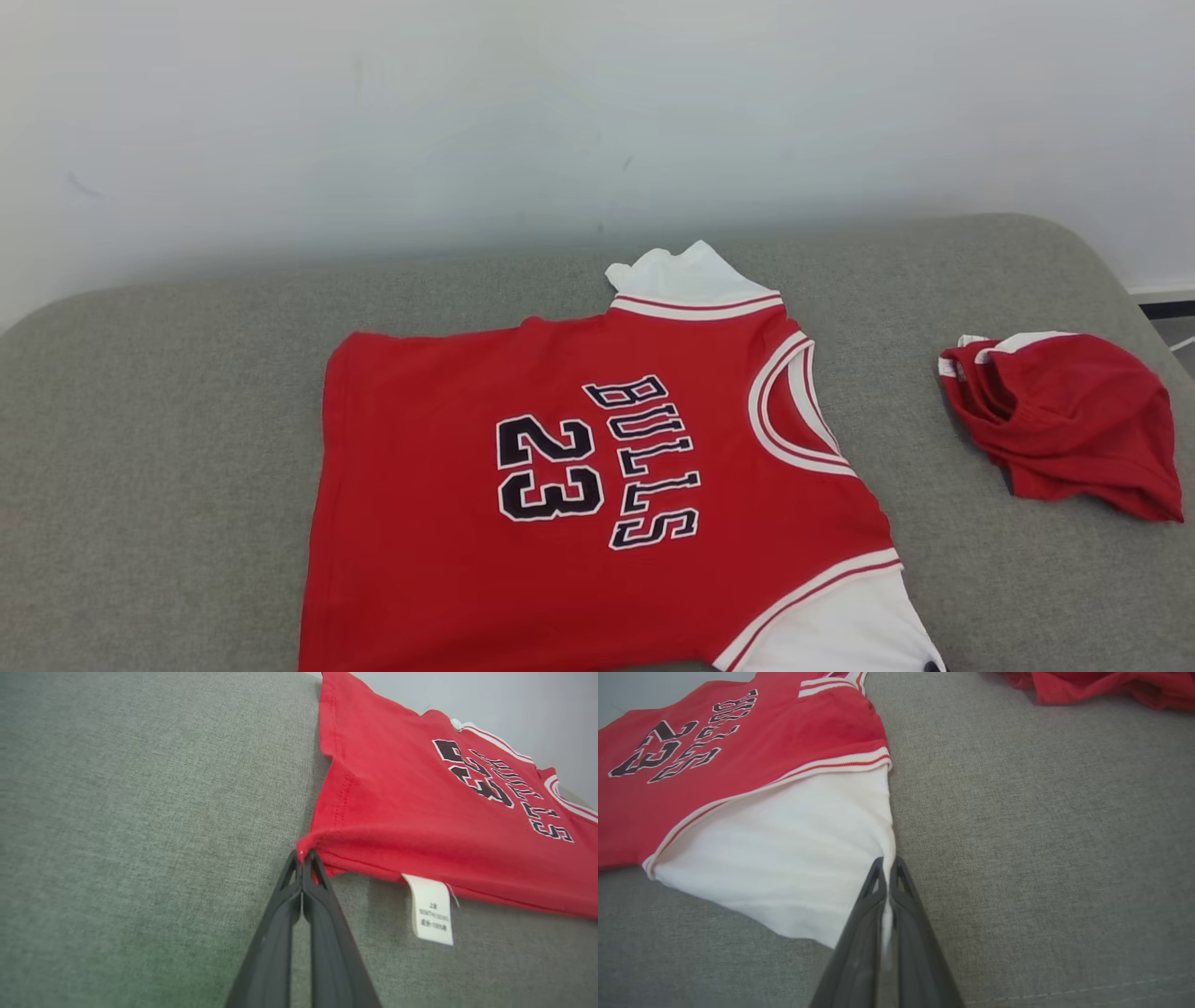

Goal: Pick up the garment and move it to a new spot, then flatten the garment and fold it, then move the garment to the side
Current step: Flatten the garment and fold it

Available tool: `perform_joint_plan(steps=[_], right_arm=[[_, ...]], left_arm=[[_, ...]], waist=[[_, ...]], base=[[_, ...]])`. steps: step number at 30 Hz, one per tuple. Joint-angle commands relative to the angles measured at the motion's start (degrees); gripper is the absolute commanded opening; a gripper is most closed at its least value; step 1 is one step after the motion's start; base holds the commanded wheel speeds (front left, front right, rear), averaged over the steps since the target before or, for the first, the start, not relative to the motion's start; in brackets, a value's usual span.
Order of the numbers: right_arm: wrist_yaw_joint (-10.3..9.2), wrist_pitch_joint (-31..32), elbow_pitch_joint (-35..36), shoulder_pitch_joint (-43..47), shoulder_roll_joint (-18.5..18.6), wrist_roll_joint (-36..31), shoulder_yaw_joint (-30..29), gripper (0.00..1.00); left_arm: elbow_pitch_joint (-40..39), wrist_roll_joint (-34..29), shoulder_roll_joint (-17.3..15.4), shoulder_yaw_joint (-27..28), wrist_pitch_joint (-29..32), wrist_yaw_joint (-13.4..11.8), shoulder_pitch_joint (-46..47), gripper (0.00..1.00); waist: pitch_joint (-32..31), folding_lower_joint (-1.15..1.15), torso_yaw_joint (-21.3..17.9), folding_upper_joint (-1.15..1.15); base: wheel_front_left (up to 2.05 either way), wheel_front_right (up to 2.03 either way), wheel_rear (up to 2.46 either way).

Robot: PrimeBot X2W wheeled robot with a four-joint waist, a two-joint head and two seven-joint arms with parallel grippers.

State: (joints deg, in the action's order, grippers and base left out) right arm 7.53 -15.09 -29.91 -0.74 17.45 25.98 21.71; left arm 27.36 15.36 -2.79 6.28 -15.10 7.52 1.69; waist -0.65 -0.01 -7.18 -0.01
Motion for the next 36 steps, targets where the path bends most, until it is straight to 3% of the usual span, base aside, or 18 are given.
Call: perform_joint_plan(steps=[1, 18, 27, 36], right_arm=[[-0.09, -0.02, -0.20, 1.18, 0.72, 0.42, 0.28, 0.00], [-0.09, -0.02, -0.73, 4.90, 2.69, 2.38, 5.64, 0.00], [-0.09, -0.02, 5.57, 0.58, 1.84, -0.56, 1.48, 0.00], [-0.09, -0.02, 6.92, -7.33, 0.55, -1.30, 0.26, 0.00]], left_arm=[[0.41, 0.24, -0.25, 0.44, -0.05, -0.11, -1.75, 0.00], [2.44, 0.34, -0.31, 2.18, -0.05, -0.10, -5.57, 0.00], [-5.78, -1.02, -0.22, 1.65, -0.05, -0.09, -3.18, 0.00], [-9.75, -2.76, -0.21, 1.72, -0.05, -0.08, 1.46, 0.00]], waist=[[-0.81, 0.01, -0.13, 0.01], [-3.18, 0.01, -0.52, 0.01], [-0.92, 0.01, -0.02, 0.01], [1.69, 0.01, 1.28, 0.01]], base=[[0.00, 0.00, 0.00], [0.00, 0.00, 0.00], [0.00, 0.00, 0.00], [0.00, 0.00, 0.00]])
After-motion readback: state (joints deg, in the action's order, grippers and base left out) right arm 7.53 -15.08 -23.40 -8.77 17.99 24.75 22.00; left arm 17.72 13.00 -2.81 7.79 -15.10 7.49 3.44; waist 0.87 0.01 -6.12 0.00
